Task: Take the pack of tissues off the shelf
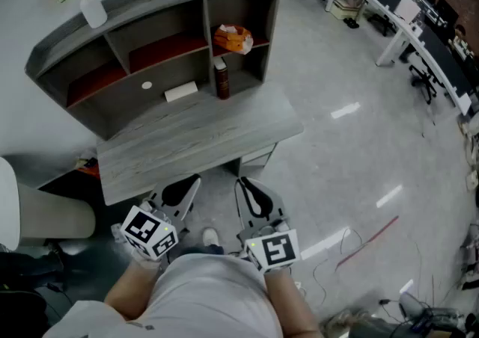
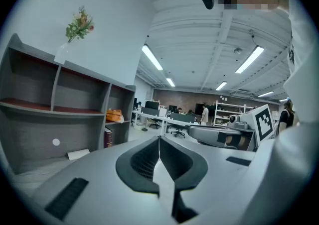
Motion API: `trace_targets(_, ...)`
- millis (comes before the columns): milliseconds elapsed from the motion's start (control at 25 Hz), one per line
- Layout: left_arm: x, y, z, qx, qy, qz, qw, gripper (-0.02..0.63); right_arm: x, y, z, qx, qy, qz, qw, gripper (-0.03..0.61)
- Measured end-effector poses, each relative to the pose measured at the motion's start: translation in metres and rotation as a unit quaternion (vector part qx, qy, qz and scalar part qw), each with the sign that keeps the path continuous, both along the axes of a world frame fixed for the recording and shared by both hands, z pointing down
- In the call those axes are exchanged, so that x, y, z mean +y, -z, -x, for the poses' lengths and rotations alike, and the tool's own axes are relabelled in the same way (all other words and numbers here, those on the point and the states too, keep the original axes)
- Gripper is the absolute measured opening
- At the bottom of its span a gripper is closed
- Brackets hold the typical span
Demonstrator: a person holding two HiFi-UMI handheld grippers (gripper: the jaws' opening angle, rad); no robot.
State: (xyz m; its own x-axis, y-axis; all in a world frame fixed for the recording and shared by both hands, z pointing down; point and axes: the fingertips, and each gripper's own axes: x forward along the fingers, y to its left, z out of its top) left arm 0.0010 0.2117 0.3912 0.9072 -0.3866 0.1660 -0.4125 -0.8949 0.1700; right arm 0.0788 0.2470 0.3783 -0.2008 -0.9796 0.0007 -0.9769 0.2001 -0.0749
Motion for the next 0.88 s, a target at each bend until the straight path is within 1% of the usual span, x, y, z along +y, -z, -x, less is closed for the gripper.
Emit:
trace_targets(200, -0.021, -0.005, 0.028, -0.002, 0.004, 0.005, 1.0, 0.017, -0.024, -0.009, 0.027, -0.002, 0.007, 0.013, 1.0, 0.035)
trace_targets(320, -0.038, -0.007, 0.054, -0.001, 0.014, 0.005, 0.9999, 0.017, -0.04, -0.02, 0.044, -0.001, 0.016, 0.031, 0.999, 0.035)
trace_targets(440, -0.055, -0.011, 0.081, -0.002, 0.023, 0.006, 0.9997, 0.018, -0.058, -0.022, 0.058, -0.015, 0.012, 0.028, 0.999, 0.037)
trace_targets(600, -0.073, -0.014, 0.112, -0.004, 0.032, 0.005, 0.9995, 0.018, -0.079, -0.028, 0.067, -0.043, -0.012, 0.022, 0.999, 0.037)
trace_targets(720, -0.083, -0.019, 0.128, -0.002, 0.042, 0.009, 0.9991, 0.018, -0.092, -0.031, 0.072, -0.057, -0.019, 0.022, 0.998, 0.037)
trace_targets(880, -0.095, -0.026, 0.139, -0.002, 0.053, 0.014, 0.9985, 0.018, -0.112, -0.035, 0.082, -0.057, -0.013, 0.023, 0.998, 0.035)
